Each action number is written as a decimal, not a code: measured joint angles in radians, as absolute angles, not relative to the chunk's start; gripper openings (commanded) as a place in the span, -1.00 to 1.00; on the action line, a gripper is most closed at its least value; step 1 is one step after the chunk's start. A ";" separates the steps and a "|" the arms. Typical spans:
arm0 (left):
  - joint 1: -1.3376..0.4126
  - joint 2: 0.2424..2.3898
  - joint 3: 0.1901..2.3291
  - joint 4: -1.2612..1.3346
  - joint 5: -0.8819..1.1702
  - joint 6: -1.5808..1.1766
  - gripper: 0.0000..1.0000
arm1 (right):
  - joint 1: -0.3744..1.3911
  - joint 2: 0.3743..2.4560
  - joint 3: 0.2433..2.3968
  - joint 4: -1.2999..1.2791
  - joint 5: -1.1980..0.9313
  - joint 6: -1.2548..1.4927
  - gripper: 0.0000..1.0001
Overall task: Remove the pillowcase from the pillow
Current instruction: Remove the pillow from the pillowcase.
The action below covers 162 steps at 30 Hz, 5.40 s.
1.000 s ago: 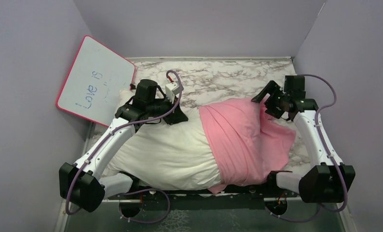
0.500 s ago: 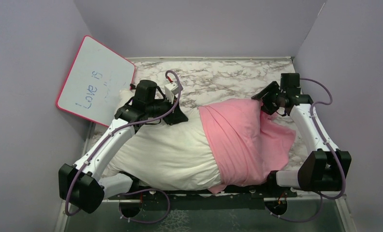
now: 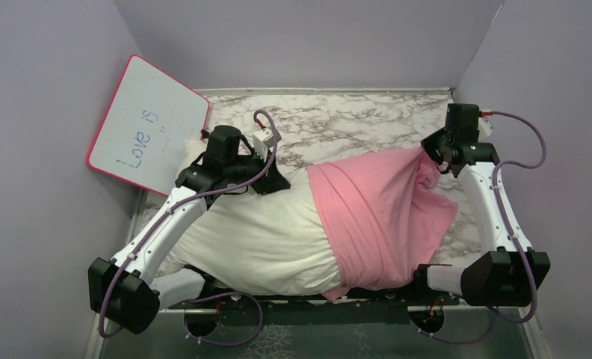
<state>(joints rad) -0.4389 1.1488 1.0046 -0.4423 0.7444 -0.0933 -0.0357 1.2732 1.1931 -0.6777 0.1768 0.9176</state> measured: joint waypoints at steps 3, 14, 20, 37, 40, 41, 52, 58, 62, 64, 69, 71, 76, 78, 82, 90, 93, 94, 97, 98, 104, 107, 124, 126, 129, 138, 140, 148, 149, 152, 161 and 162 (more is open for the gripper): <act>-0.440 1.137 0.995 -0.438 0.743 -0.096 -1.00 | -0.039 1.251 1.210 -0.677 0.230 0.891 -0.99; -0.450 1.091 0.970 -0.423 0.671 -0.127 -1.00 | -0.278 1.241 1.259 -0.718 0.213 0.781 -0.99; -0.456 1.086 0.966 -0.421 0.637 -0.141 -1.00 | -0.350 1.251 1.272 -0.748 0.070 0.693 -0.89; -0.453 1.087 0.966 -0.426 0.593 -0.184 -1.00 | -0.358 1.129 1.068 -0.659 -0.674 0.549 0.58; -0.453 1.087 0.966 -0.425 0.593 -0.191 -1.00 | -0.324 1.127 1.068 -0.657 -0.690 0.558 0.59; -0.453 1.087 0.966 -0.424 0.593 -0.195 -1.00 | -0.307 1.134 1.068 -0.657 -0.689 0.566 0.60; -0.451 1.085 0.966 -0.420 0.593 -0.222 -1.00 | -0.132 1.279 1.043 -0.599 -0.590 0.704 -0.22; -0.452 1.075 0.957 -0.405 0.593 -0.229 -1.00 | -0.121 1.238 1.038 -0.599 -0.430 0.740 -0.99; -0.452 1.073 0.953 -0.396 0.593 -0.233 -1.00 | -0.104 1.204 1.065 -0.638 -0.338 0.737 -0.99; -0.453 1.073 0.953 -0.391 0.593 -0.233 -1.00 | -0.096 1.209 1.098 -0.671 -0.299 0.724 -0.99; -0.458 1.072 0.952 -0.377 0.593 -0.233 -1.00 | -0.077 1.240 1.201 -0.772 -0.209 0.680 -0.99; -0.461 1.072 0.951 -0.368 0.593 -0.233 -1.00 | -0.073 1.253 1.240 -0.805 -0.187 0.663 -0.99; -0.463 1.071 0.950 -0.357 0.592 -0.233 -1.00 | -0.071 1.282 1.309 -0.850 -0.169 0.633 -0.99; -0.464 1.070 0.950 -0.356 0.591 -0.232 -1.00 | -0.071 1.285 1.314 -0.854 -0.169 0.627 -0.97; -0.465 1.070 0.949 -0.355 0.589 -0.231 -1.00 | -0.071 1.288 1.303 -0.844 -0.188 0.627 -0.88; -0.462 1.070 0.949 -0.369 0.576 -0.221 -1.00 | -0.101 1.285 1.148 -0.674 -0.301 0.654 -0.52; -0.458 1.070 0.949 -0.376 0.574 -0.220 -1.00 | -0.113 1.298 1.140 -0.632 -0.305 0.660 -0.41; -0.457 1.070 0.949 -0.379 0.574 -0.220 -1.00 | -0.116 1.302 1.140 -0.620 -0.305 0.662 -0.41; -0.457 1.067 0.949 -0.385 0.574 -0.220 -1.00 | -0.123 1.321 1.140 -0.586 -0.304 0.661 -0.53; -0.456 1.066 0.949 -0.386 0.574 -0.220 -1.00 | -0.125 1.328 1.140 -0.580 -0.304 0.662 -0.56; -0.454 1.064 0.948 -0.390 0.574 -0.220 -1.00 | -0.126 1.343 1.135 -0.559 -0.305 0.664 -0.92; -0.453 1.064 0.947 -0.389 0.574 -0.220 -1.00 | -0.126 1.343 1.130 -0.547 -0.305 0.666 -0.88; -0.453 1.056 0.940 -0.387 0.574 -0.221 -1.00 | -0.126 1.345 1.070 -0.498 -0.382 0.709 -0.88; -0.453 1.055 0.940 -0.387 0.574 -0.221 -1.00 | -0.126 1.346 1.070 -0.496 -0.382 0.712 -0.99; -0.453 1.047 0.934 -0.386 0.571 -0.221 -1.00 | -0.126 1.346 1.073 -0.498 -0.363 0.717 -0.99; -0.454 1.026 0.926 -0.386 0.530 -0.226 -1.00 | -0.137 1.346 1.256 -0.618 -0.241 0.669 -0.99; -0.455 1.015 0.925 -0.390 0.511 -0.232 -1.00 | -0.150 1.346 1.284 -0.652 -0.236 0.656 -0.99; -0.465 0.981 0.914 -0.393 0.418 -0.263 -1.00 | -0.253 1.346 1.306 -0.714 -0.246 0.636 -0.99; -0.465 0.980 0.914 -0.393 0.408 -0.268 -1.00 | -0.260 1.346 1.306 -0.715 -0.249 0.635 -0.99; -0.467 0.980 0.914 -0.395 0.385 -0.278 -1.00 | -0.269 1.346 1.306 -0.719 -0.261 0.633 -0.99; -0.469 0.980 0.914 -0.400 0.345 -0.311 -1.00 | -0.271 1.348 1.333 -0.738 -0.279 0.616 -0.99; -0.469 0.980 0.914 -0.400 0.340 -0.315 -1.00 | -0.271 1.348 1.342 -0.744 -0.281 0.614 -0.99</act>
